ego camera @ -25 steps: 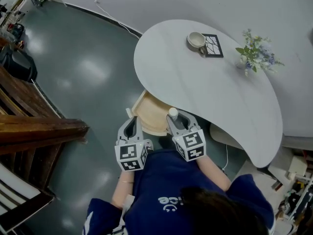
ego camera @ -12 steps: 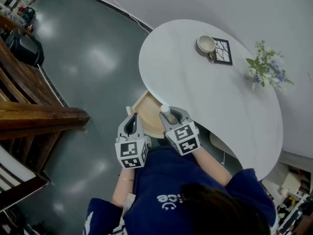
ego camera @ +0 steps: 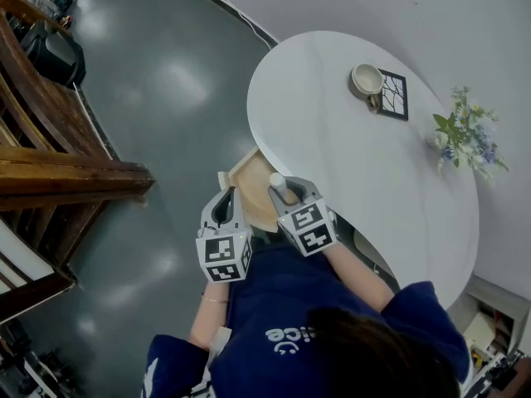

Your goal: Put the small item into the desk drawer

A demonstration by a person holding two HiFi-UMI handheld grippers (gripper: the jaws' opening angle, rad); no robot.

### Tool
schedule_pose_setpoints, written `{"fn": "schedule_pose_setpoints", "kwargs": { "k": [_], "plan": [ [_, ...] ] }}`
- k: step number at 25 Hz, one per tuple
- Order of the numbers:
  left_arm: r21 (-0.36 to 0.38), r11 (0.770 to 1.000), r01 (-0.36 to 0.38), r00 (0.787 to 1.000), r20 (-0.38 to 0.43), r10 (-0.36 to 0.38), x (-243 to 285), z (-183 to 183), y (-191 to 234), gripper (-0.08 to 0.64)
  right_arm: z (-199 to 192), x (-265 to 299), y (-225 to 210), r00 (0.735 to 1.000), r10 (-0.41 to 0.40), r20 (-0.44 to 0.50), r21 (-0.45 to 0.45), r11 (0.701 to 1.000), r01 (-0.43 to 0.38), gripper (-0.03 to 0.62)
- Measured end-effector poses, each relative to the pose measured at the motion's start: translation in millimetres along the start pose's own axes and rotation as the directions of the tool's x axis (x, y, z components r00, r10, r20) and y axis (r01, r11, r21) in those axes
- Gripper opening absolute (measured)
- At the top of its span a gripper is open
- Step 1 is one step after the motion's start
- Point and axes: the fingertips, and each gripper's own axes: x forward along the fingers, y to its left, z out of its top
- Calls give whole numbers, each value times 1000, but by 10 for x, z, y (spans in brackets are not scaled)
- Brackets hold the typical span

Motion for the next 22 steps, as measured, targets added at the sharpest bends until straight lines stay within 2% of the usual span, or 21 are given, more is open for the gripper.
{"fn": "schedule_pose_setpoints", "kwargs": {
  "k": [22],
  "plan": [
    [-46, 998, -51, 999, -2, 51, -153, -100, 368, 3, -206, 481, 192, 989, 11, -145, -70, 997, -21, 126]
  ]
}}
